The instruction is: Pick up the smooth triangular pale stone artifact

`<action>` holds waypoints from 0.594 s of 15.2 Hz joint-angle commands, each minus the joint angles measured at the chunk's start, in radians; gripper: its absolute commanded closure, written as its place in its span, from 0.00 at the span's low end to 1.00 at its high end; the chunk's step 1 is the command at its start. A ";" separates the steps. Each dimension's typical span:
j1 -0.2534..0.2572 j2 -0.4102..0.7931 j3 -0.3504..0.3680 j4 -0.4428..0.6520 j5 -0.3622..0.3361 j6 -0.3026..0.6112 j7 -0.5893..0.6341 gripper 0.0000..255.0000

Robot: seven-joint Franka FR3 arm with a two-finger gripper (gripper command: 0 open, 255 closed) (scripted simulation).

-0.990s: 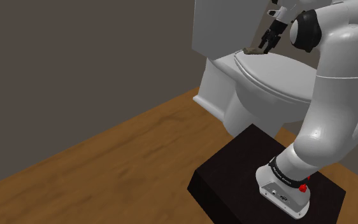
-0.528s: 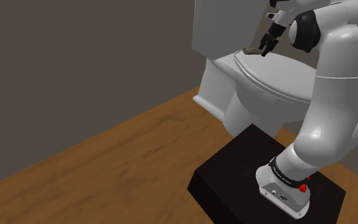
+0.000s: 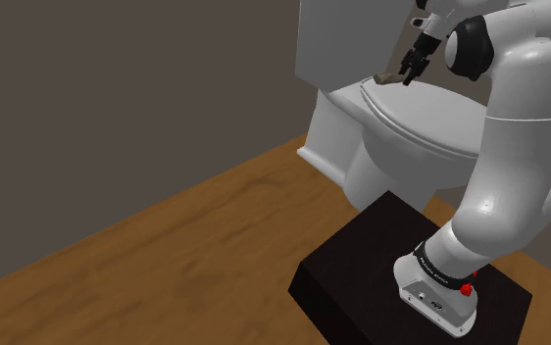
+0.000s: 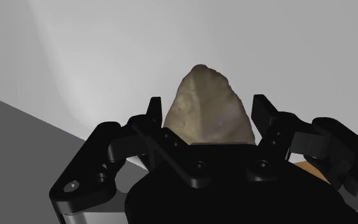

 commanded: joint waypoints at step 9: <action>-0.040 0.001 -0.001 0.142 -0.003 -0.128 0.033 1.00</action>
